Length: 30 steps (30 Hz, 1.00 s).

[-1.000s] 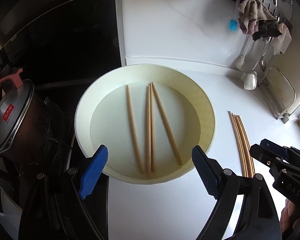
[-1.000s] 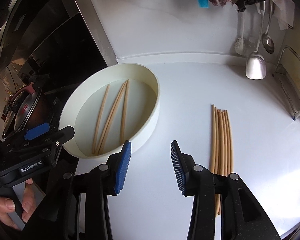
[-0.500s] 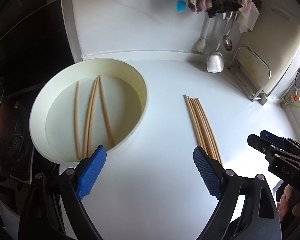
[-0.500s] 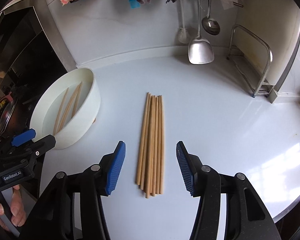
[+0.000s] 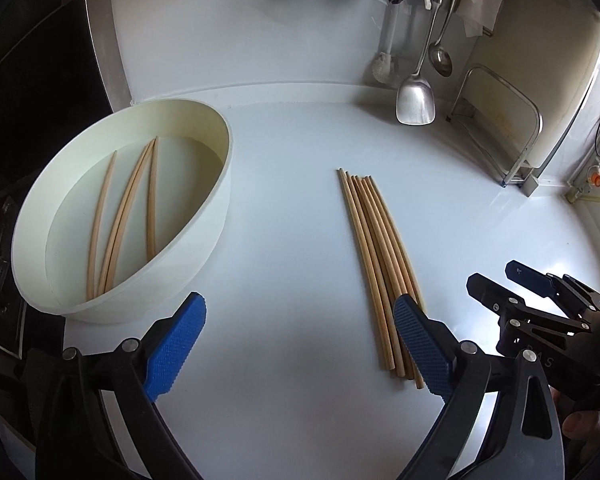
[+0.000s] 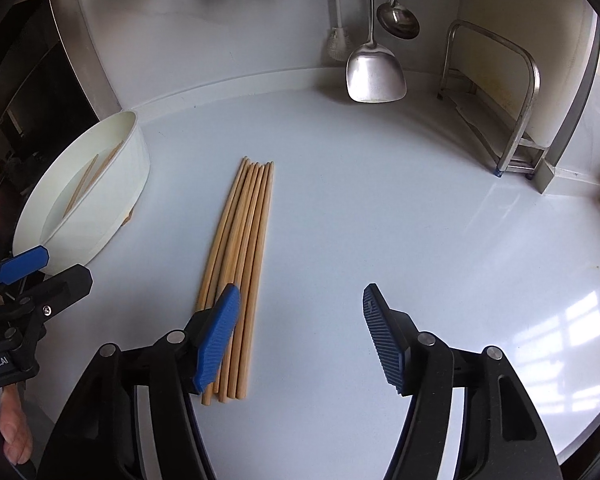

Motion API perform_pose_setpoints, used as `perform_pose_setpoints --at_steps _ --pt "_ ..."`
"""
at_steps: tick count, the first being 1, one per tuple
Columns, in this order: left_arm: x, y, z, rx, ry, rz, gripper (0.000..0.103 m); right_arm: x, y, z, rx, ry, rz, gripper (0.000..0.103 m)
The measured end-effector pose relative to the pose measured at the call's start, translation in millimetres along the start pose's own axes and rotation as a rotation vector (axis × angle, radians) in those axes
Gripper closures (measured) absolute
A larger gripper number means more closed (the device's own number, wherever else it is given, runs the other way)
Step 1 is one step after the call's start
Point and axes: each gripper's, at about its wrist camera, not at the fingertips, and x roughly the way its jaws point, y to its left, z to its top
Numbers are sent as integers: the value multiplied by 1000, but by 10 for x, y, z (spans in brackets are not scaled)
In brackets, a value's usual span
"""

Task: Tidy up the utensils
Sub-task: 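Withdraw both open tools from the basin toward the chopstick bundle, then lower both open tools over the chopstick bundle and separate chopsticks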

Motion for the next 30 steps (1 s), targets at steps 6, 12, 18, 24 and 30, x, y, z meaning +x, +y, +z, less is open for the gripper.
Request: perform_pose_setpoints --at_steps 6,12,18,24,30 --pt "222 -24 -87 -4 -22 12 10 277 -52 -9 -21 -4 10 37" --pt "316 -27 -107 -20 -11 10 10 411 -65 36 -4 -20 10 37" --pt "355 29 -96 -27 -8 17 10 498 10 35 -9 -15 5 37" --pt "370 65 -71 -37 -10 14 10 560 46 62 -24 -11 -16 37" --pt "395 81 -76 -40 -4 12 10 602 73 77 -40 -6 -26 37"
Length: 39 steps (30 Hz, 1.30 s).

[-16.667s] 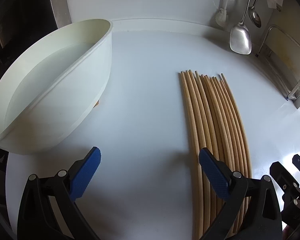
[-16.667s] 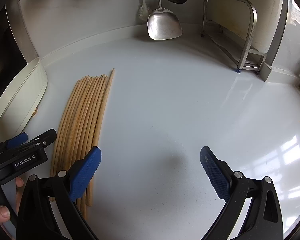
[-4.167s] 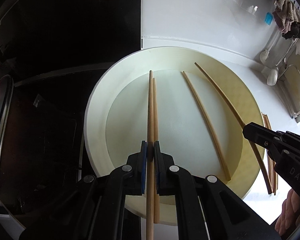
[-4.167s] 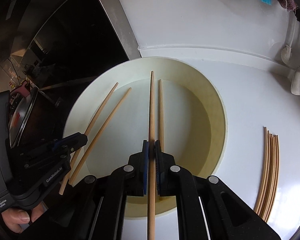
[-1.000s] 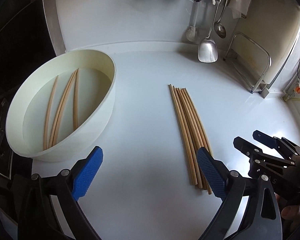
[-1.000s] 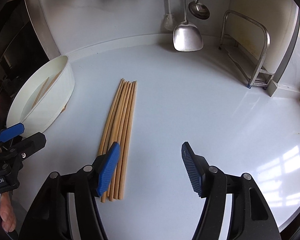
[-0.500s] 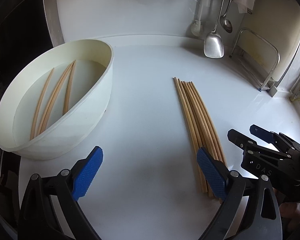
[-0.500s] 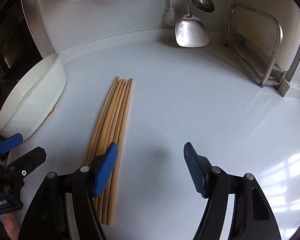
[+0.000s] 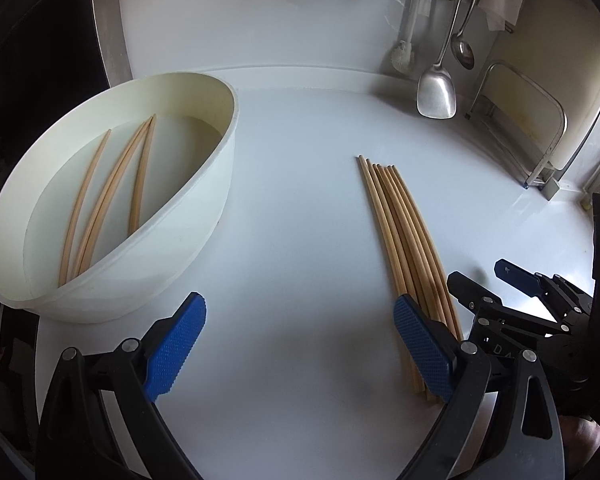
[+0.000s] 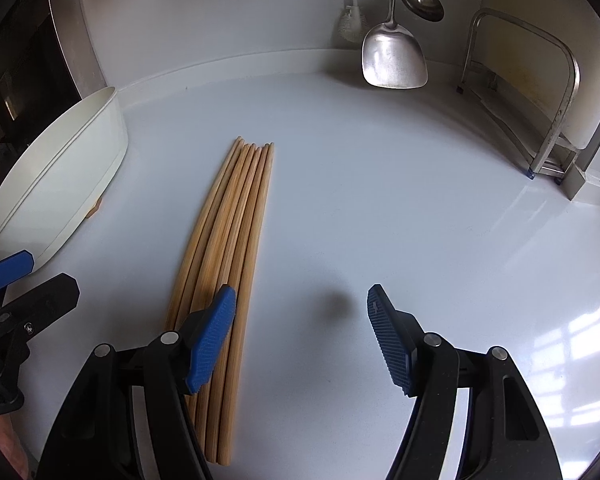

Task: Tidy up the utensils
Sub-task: 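Lower both open tools over the chopstick bundle and separate chopsticks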

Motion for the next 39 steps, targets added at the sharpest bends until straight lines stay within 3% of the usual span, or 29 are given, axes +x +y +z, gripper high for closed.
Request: perform_pose_setpoints --at_steps 25,39 --pt "130 -124 30 -21 12 -13 10 90 3 1 -68 21 -50 38" --pt "374 -260 6 -39 47 -2 10 80 -286 37 -58 8 -44 38"
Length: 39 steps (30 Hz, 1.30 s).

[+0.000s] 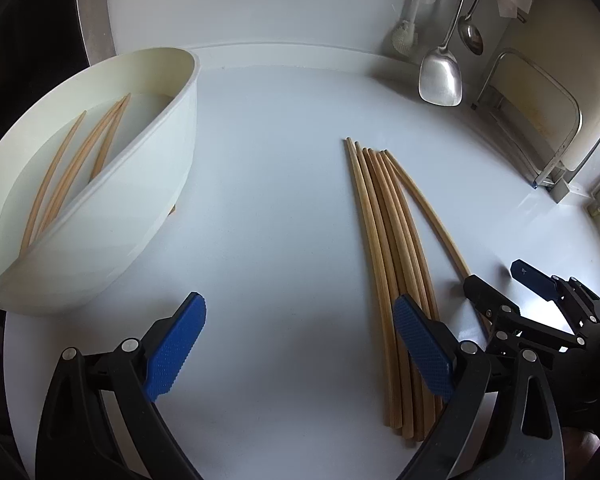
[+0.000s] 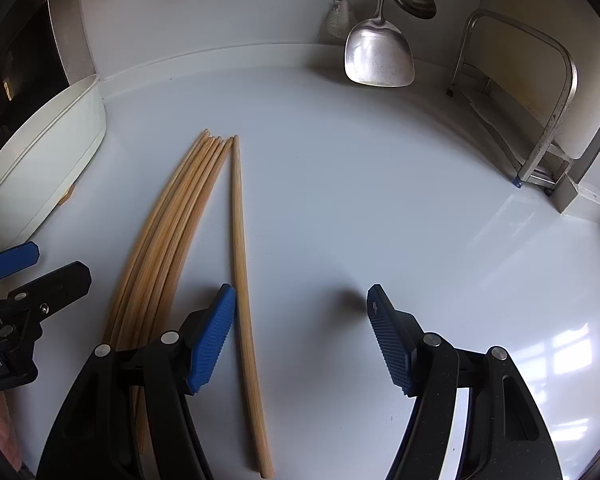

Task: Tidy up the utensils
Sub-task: 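Lower both open tools over the chopstick bundle and separate chopsticks, then close the left tool on one chopstick while the right tool grasps another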

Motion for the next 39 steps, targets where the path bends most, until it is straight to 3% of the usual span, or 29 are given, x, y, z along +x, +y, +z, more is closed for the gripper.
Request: perform_pose_setpoints --at_steps 21,28,39 --pt "170 -85 -42 20 32 48 8 8 -125 11 14 -11 45 38" --pt "232 -62 11 28 40 91 8 23 -94 27 1 -16 49 38" --pt "324 -31 155 24 55 99 7 45 -49 50 -35 -33 39 38"
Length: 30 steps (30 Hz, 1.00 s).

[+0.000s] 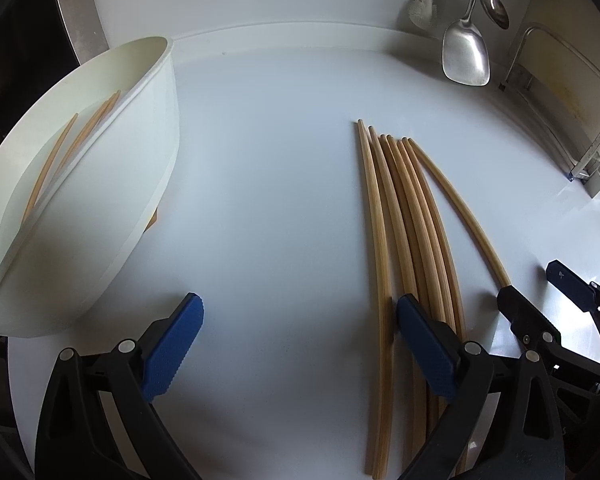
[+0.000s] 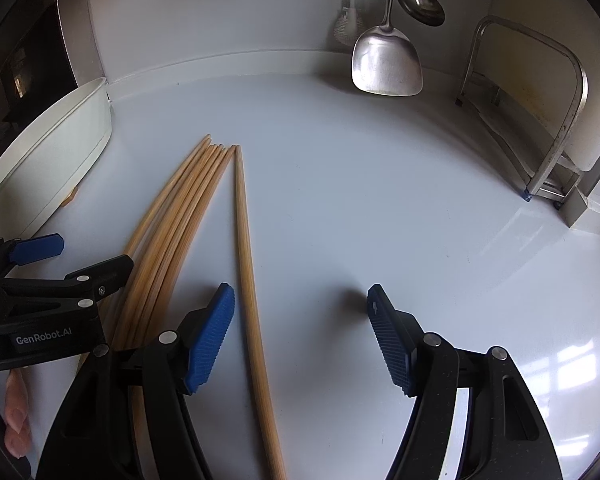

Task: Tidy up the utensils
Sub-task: 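Close the left tool on one chopstick while the right tool grasps another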

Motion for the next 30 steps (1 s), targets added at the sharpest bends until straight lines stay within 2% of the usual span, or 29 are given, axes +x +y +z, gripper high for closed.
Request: perform_pose_setpoints --at_steps 2,4,8,11,13,16,18,25,30 --pt "9 -5 14 6 0 -1 8 1 3 3 -7 -2 8 38" --pt "-6 -2 16 8 -7 -4 15 -1 9 -2 -16 -4 15 39" --pt "-36 -49 18 25 -24 -13 30 -29 68 -20 -47 -14 31 51" --pt "-69 -81 7 33 -44 -17 51 -40 80 -28 -53 -16 43 55" --pt "-97 -120 -14 51 -61 -8 78 -48 84 -30 -53 -14 44 58" --pt "-123 -174 -58 77 -73 1 93 -66 109 -33 -61 -14 43 77" --pt "-127 -180 -68 73 -70 -12 95 -79 134 -33 -67 -11 41 96" --pt "-165 -149 -39 91 -23 -59 96 -85 34 -1 23 30 93 97" --pt "-463 -80 16 108 -49 -89 96 -231 -52 47 113 45 125 97"
